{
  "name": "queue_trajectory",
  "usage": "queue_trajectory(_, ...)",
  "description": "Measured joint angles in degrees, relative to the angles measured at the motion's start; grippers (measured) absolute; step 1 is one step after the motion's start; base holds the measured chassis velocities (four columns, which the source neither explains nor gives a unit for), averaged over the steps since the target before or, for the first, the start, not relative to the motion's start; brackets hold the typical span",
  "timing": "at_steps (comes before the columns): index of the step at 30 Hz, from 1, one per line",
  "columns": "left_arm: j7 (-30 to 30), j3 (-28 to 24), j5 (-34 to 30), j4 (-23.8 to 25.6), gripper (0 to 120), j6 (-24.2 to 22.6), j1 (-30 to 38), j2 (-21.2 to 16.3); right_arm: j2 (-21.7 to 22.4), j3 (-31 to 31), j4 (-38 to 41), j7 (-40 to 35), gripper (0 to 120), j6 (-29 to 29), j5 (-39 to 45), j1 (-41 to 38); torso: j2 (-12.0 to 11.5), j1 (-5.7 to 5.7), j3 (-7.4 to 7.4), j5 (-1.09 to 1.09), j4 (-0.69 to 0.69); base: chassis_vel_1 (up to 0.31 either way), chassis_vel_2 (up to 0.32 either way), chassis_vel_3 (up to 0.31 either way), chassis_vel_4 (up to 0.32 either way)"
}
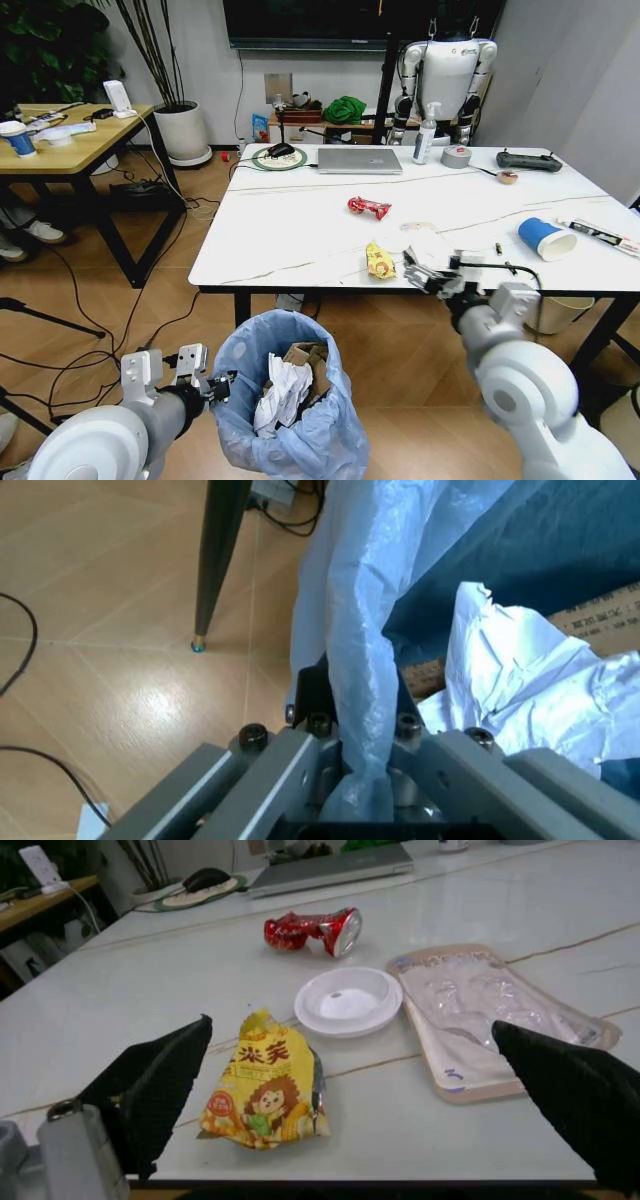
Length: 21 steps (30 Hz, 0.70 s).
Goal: Pick up the trash bin and place the trash from the table into it.
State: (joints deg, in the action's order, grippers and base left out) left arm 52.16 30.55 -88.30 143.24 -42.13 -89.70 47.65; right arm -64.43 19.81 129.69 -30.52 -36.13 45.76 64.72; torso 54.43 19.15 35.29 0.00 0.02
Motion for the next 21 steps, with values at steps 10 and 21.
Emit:
queue_trajectory(10,0.0,-0.1,0.3,0.0,0,0.0,-1.1,0.7,0.5,-5.7,-3.0,-1.8,100,-1.0,5.2,-6.2,0.0,0.00,0.00,0.00,-0.01,0.000,0.000,0.000,0.000)
queue_trajectory(21,0.0,0.1,0.3,0.0,0,0.0,-1.1,0.9,-0.4,-11.9,-7.8,-6.0,100,-1.7,8.8,-12.0,0.0,0.00,0.00,0.00,0.00,0.000,0.000,0.000,0.000)
